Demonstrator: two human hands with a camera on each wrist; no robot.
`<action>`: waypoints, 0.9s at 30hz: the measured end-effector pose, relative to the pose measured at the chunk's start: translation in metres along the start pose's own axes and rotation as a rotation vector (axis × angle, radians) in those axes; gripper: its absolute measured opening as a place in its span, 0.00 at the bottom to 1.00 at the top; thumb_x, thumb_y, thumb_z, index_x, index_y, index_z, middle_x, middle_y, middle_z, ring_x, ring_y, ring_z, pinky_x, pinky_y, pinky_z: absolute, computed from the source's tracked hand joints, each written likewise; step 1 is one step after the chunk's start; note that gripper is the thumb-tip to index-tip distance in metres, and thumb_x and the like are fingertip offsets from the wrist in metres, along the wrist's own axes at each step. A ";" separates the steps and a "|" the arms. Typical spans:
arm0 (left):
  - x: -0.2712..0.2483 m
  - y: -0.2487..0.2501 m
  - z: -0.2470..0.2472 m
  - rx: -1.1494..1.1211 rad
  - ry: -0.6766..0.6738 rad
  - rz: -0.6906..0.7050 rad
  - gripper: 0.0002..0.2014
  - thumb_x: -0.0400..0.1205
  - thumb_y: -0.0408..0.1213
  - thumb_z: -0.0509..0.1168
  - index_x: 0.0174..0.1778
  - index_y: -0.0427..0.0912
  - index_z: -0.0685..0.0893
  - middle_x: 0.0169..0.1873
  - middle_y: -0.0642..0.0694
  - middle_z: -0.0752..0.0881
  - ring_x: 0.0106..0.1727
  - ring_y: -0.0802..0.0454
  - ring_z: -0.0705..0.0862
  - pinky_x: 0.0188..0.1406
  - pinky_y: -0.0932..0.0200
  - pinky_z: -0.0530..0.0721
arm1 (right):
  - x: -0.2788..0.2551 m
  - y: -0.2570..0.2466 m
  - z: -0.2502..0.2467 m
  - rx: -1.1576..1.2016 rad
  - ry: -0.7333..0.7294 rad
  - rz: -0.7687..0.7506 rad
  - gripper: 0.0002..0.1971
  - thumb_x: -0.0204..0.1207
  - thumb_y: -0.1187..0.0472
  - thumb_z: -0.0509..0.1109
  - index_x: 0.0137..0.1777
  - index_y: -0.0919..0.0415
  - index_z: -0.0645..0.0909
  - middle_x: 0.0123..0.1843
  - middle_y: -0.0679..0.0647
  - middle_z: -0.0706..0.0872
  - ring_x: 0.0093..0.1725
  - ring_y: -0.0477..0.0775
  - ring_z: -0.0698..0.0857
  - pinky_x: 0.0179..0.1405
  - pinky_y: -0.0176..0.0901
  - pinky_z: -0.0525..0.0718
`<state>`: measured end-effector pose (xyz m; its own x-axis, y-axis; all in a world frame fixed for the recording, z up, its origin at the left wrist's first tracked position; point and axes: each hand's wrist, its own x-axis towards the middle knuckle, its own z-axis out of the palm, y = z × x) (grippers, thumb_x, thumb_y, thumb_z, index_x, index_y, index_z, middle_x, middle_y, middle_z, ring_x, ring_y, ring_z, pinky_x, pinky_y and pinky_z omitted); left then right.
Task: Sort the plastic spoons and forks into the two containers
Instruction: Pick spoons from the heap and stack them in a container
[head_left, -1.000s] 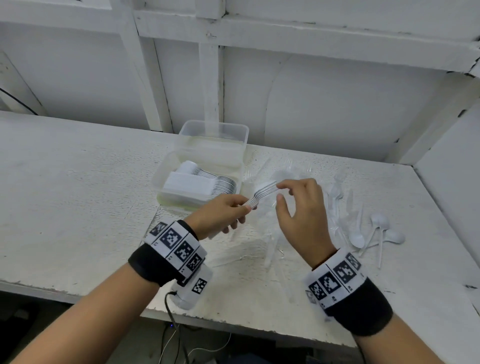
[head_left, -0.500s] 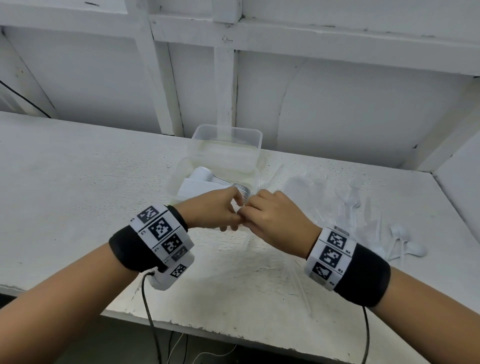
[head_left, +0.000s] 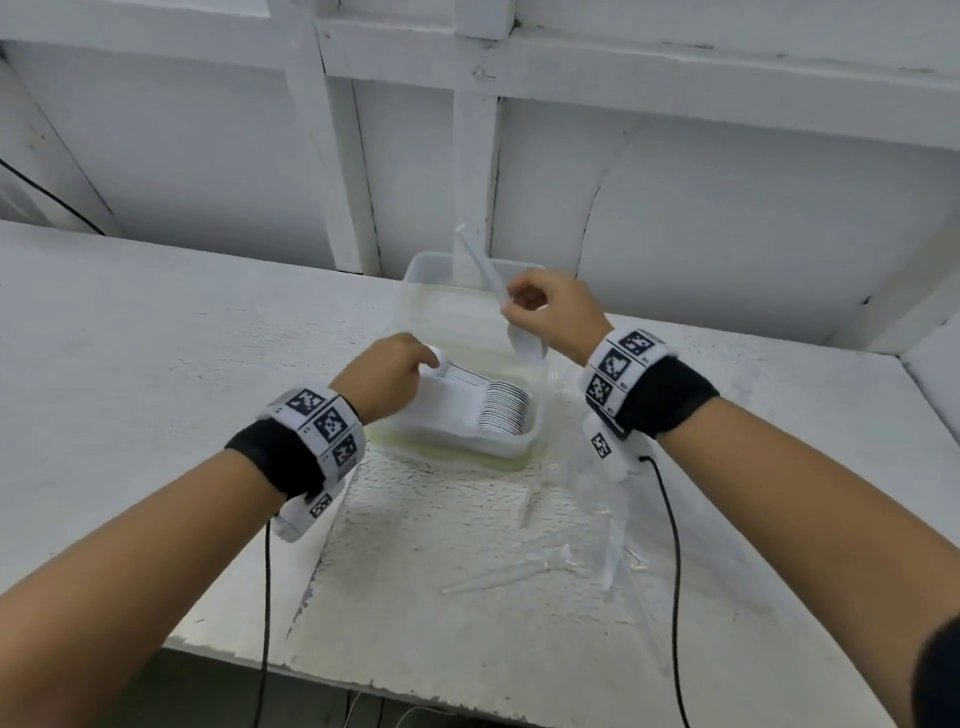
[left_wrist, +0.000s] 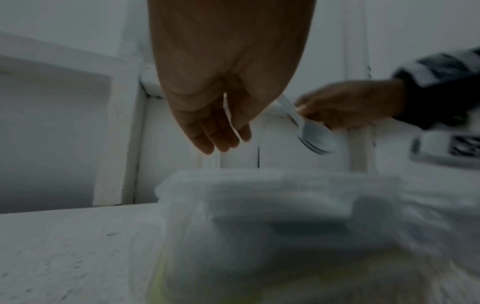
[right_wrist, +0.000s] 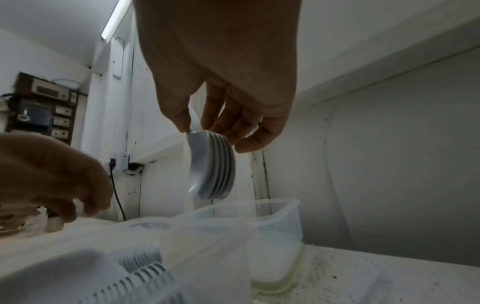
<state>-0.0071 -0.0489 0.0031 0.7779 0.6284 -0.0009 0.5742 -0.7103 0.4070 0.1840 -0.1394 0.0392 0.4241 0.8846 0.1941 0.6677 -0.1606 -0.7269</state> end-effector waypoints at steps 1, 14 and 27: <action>0.001 -0.001 0.006 0.032 -0.057 0.030 0.20 0.82 0.22 0.52 0.66 0.36 0.81 0.68 0.38 0.77 0.69 0.41 0.75 0.67 0.58 0.68 | 0.004 0.001 0.006 -0.008 -0.043 0.000 0.08 0.72 0.63 0.73 0.50 0.61 0.84 0.41 0.50 0.84 0.43 0.47 0.82 0.52 0.42 0.82; 0.008 -0.005 0.011 0.069 -0.087 0.117 0.19 0.82 0.24 0.54 0.63 0.36 0.84 0.62 0.36 0.80 0.64 0.41 0.77 0.62 0.60 0.68 | 0.004 0.006 0.039 -0.462 -0.402 0.007 0.12 0.75 0.56 0.69 0.57 0.55 0.84 0.53 0.48 0.86 0.51 0.48 0.81 0.42 0.35 0.71; 0.014 -0.047 -0.009 -0.431 0.102 -0.451 0.17 0.82 0.35 0.61 0.66 0.34 0.79 0.49 0.37 0.85 0.44 0.40 0.85 0.49 0.48 0.86 | -0.002 0.019 0.054 -0.303 -0.415 0.084 0.13 0.77 0.59 0.70 0.59 0.63 0.86 0.63 0.53 0.86 0.62 0.50 0.83 0.58 0.36 0.77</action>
<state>-0.0255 -0.0036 -0.0077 0.4430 0.8784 -0.1794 0.6691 -0.1907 0.7183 0.1635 -0.1204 -0.0105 0.2465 0.9524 -0.1795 0.8149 -0.3040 -0.4934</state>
